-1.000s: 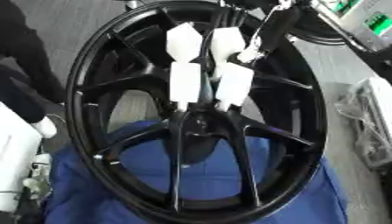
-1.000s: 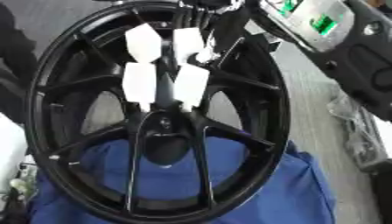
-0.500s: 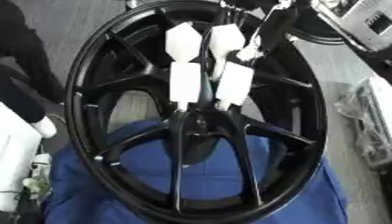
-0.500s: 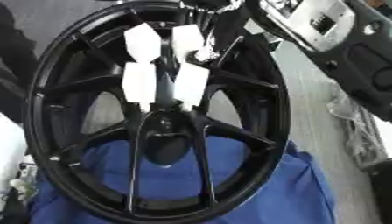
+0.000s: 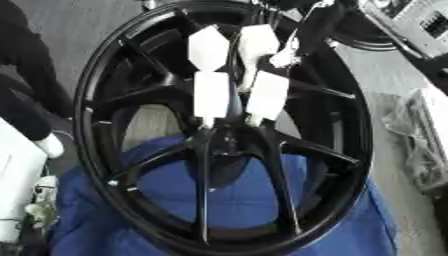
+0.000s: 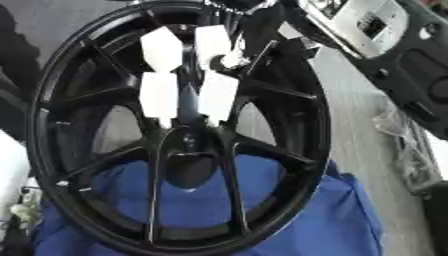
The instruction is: Pull the pin out of the wheel hub.
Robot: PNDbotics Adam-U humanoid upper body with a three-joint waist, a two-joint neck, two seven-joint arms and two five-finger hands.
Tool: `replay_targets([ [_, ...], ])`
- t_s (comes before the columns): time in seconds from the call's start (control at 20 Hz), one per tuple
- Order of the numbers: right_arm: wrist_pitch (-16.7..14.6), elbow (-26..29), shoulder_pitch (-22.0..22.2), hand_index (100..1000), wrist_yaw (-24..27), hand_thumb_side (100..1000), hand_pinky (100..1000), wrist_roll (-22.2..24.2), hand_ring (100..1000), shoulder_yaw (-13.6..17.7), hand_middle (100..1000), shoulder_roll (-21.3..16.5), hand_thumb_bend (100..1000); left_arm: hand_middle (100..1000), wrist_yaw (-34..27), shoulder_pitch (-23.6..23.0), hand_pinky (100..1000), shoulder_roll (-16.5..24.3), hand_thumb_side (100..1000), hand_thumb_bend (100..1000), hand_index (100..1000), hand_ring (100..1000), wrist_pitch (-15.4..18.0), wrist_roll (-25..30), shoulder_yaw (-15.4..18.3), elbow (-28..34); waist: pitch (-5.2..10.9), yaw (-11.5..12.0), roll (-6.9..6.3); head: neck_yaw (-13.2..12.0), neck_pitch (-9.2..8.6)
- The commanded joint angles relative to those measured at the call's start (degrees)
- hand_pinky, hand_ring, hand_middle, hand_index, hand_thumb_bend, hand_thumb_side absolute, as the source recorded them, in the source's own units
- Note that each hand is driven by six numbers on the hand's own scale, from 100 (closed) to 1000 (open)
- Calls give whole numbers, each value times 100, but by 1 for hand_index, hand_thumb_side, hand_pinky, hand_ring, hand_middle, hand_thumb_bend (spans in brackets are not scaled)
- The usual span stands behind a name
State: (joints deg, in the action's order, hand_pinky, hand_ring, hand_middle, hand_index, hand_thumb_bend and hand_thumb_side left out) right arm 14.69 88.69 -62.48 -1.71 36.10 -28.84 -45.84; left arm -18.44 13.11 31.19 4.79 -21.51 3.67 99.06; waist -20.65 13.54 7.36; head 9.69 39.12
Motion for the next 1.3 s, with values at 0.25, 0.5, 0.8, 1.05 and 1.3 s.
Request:
replay_targets([
  [0.25, -38, 552, 172, 536, 52, 100, 726, -363, 584, 636, 441, -417, 364, 756, -7, 1, 739, 93, 837, 258, 706, 793, 13, 4, 32, 106, 93, -15, -70, -3, -43],
  [0.5, -55, 939, 480, 533, 87, 100, 726, -635, 580, 1129, 438, -650, 374, 756, -3, 1, 739, 89, 837, 257, 706, 794, 16, -1, 37, 115, 93, -40, -79, -12, -42],
  [0.8, -34, 1313, 1548, 535, 235, 100, 724, -1421, 576, 2085, 438, -1076, 381, 757, 5, -2, 739, 93, 836, 255, 706, 794, 26, -31, 72, 128, 74, -72, -97, -76, -59],
  [1.05, -8, 1093, 2686, 535, 269, 100, 723, -2040, 576, 2744, 438, -1388, 380, 757, 18, -34, 740, 92, 838, 253, 707, 794, 33, -67, 107, 132, 57, -172, -111, -154, -86],
  [1.3, -40, 602, 3584, 536, 36, 100, 725, -2583, 579, 3328, 439, -1403, 393, 758, 39, -83, 740, 114, 837, 252, 707, 795, 43, -112, 153, 133, 70, -320, -129, -253, -99],
])
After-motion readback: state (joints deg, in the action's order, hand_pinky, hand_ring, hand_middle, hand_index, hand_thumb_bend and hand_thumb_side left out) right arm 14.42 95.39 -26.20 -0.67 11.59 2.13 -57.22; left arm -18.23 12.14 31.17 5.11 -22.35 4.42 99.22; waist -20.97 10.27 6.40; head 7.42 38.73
